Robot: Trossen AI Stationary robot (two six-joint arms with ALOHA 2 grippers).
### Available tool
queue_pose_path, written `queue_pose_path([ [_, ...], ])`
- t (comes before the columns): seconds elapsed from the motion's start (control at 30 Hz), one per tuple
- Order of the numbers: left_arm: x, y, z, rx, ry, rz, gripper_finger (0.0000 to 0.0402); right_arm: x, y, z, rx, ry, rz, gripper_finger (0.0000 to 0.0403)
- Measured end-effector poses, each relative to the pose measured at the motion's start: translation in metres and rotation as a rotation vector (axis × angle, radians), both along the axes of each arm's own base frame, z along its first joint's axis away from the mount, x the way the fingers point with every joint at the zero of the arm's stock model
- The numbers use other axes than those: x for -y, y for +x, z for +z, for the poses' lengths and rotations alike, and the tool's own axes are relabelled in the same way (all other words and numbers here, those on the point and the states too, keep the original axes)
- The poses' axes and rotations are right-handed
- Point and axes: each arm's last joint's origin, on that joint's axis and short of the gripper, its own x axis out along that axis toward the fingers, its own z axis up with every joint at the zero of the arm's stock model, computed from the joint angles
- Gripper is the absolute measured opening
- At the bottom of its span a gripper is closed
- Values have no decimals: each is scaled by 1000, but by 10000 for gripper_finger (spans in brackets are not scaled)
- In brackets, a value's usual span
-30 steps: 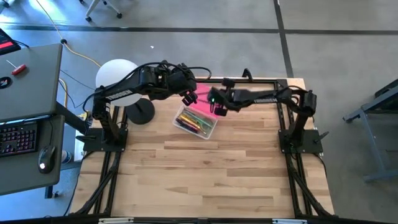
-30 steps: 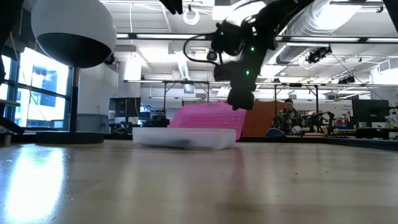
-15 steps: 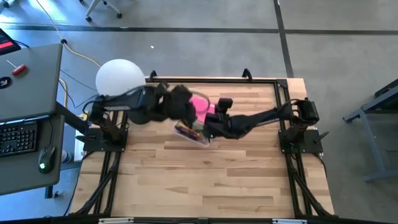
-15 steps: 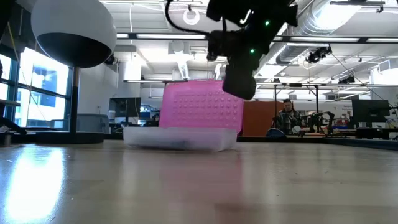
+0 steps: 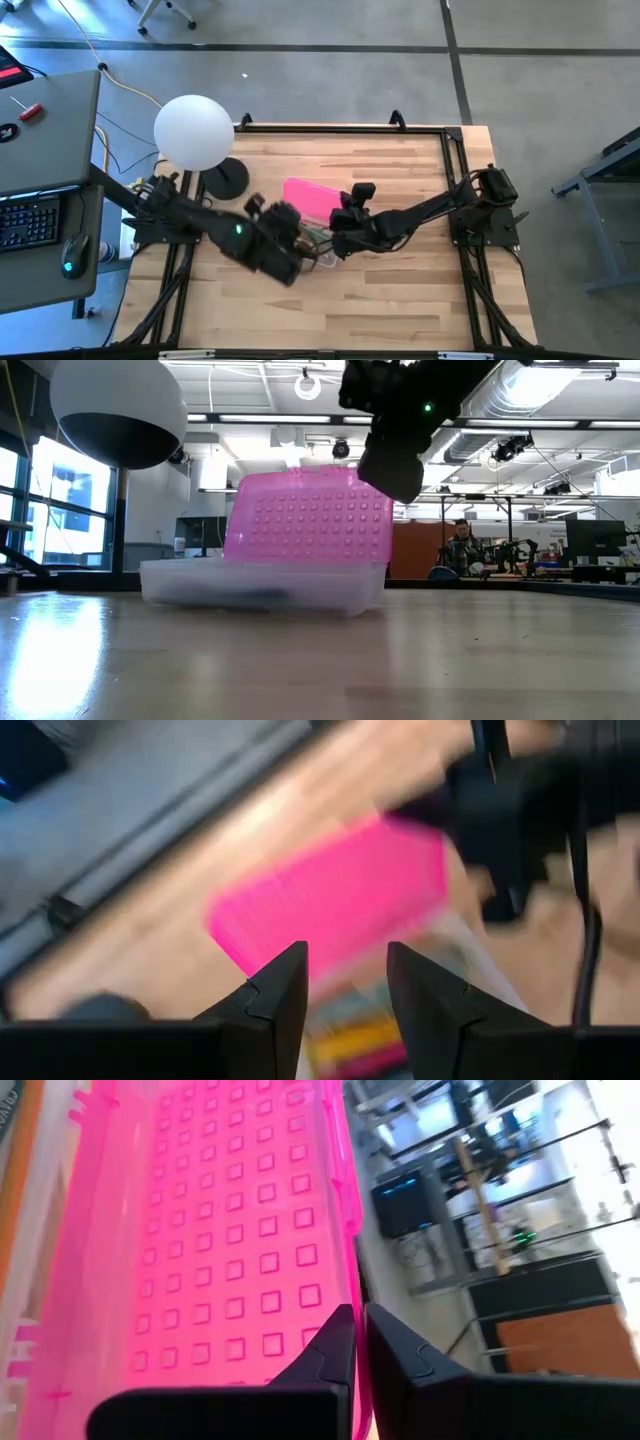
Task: Pick & place school supplies into a supply box
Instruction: Close the pink supply box
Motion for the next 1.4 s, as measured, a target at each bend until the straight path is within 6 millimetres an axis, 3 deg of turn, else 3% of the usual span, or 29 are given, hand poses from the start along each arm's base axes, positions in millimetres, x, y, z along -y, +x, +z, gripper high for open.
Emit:
queue_pose_path([
  [0.2,47,-5,-54,-63,-200,-144,170,-9,-3,2,-33,-91,16,2],
  [0.33,72,-2,-90,-14,-303,-267,170,-10,-2,1,-43,-77,29,1],
  [0.47,70,4,-125,43,-365,-270,170,-10,-2,1,-31,-45,35,2],
  [0.7,36,12,-181,41,-451,-207,170,-10,-2,0,-16,-13,38,2],
  [0.83,21,14,-194,46,-473,-179,170,-11,-2,0,-16,-10,40,1],
  [1.03,8,19,-195,32,-479,-169,170,-11,-1,0,-15,13,51,1],
  [1.4,5,21,-195,56,-463,-162,170,-14,1,0,85,121,41,3],
])
